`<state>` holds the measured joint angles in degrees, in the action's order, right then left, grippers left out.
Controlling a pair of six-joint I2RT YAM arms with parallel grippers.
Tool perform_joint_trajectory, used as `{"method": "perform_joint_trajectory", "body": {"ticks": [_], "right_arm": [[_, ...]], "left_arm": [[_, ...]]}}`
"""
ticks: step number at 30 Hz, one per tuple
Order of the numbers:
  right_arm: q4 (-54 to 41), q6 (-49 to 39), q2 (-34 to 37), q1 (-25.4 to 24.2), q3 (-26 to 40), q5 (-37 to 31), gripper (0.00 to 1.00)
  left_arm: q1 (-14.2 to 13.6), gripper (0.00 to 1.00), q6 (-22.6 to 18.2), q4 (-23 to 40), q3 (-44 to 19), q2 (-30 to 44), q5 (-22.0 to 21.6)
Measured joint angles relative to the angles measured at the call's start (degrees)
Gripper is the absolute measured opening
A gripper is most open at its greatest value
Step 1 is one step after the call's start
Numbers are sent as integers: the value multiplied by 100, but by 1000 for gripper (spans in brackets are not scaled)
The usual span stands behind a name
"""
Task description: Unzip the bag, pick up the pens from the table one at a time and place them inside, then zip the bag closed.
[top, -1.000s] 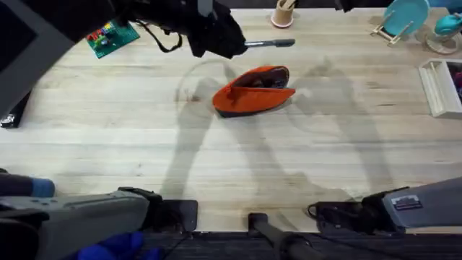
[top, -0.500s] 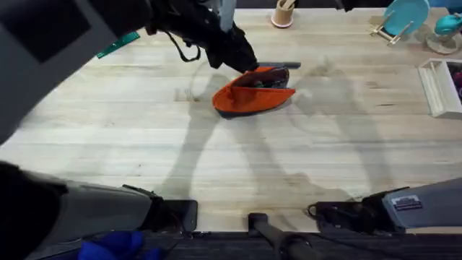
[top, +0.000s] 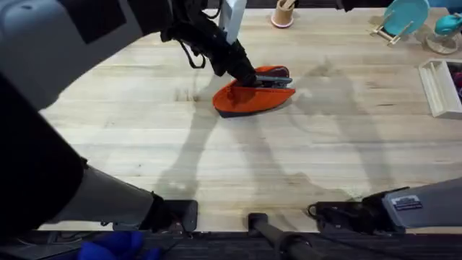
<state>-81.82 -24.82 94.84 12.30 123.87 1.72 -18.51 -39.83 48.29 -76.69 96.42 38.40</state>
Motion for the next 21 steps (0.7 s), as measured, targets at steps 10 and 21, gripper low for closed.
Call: {"method": "perform_joint_trajectory", "body": {"ticks": [10,21], "right_arm": [[0,24,1,0,0,-1,997],[0,44,1,-1,0,0,998]], "left_arm": [[0,41,2,63,0,325,-166],[-1,41,2,55,-9,685,-164]]}}
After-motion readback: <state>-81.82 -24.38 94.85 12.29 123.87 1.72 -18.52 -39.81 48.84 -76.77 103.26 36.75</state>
